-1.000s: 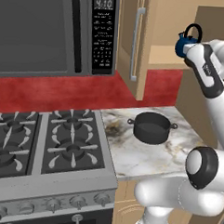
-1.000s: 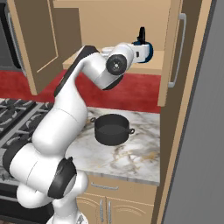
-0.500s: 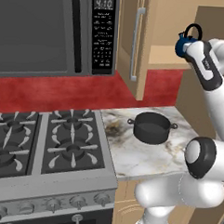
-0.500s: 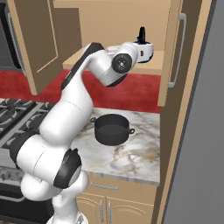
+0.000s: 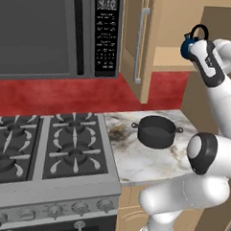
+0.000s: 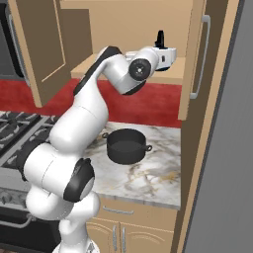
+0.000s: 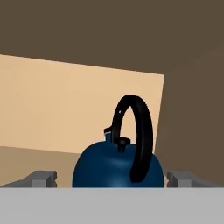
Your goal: Pick the kettle from the cabinet and place it on a stove burner. Then pick the pot from the counter and place it on another stove burner. Finally, turn both burners on.
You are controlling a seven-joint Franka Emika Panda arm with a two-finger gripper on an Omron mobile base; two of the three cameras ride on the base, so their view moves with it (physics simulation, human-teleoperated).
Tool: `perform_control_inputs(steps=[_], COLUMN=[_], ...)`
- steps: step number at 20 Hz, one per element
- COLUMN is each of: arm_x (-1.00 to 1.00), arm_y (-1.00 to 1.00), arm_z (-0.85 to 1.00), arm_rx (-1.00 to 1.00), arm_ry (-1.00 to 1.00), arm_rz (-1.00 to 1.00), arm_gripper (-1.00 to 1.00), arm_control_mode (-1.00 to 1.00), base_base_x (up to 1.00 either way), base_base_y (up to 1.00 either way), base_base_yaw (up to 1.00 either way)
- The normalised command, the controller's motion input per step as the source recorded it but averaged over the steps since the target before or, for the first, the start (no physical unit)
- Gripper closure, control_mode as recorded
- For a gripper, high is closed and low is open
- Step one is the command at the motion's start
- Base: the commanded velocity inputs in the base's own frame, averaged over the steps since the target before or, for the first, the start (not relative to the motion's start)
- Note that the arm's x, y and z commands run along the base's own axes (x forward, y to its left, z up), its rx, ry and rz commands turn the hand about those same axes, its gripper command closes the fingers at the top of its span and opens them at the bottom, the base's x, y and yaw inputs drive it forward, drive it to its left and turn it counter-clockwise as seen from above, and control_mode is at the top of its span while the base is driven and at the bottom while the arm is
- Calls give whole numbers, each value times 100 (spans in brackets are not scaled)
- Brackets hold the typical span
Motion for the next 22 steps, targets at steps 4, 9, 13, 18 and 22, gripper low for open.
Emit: perform_control_inputs(steps=[4,9,13,18,22], arm_x=[19,19,17,12,1], arm_y=[0,0,0,-1,-10], arm_z=[0,0,0,0,0], arm_rx=[-3,-2,0,0,0], arm_ry=[0,0,0,0,0], arm_rz=[-10,-10,-5,-1,0], arm_gripper=[-100,-100,-100,-100,-100], arm_control_mode=[-100,-100,-100,-100,-100], base_base_x=[0,0,0,0,0], base_base_y=[0,0,0,0,0], base_base_yaw=[0,0,0,0,0])
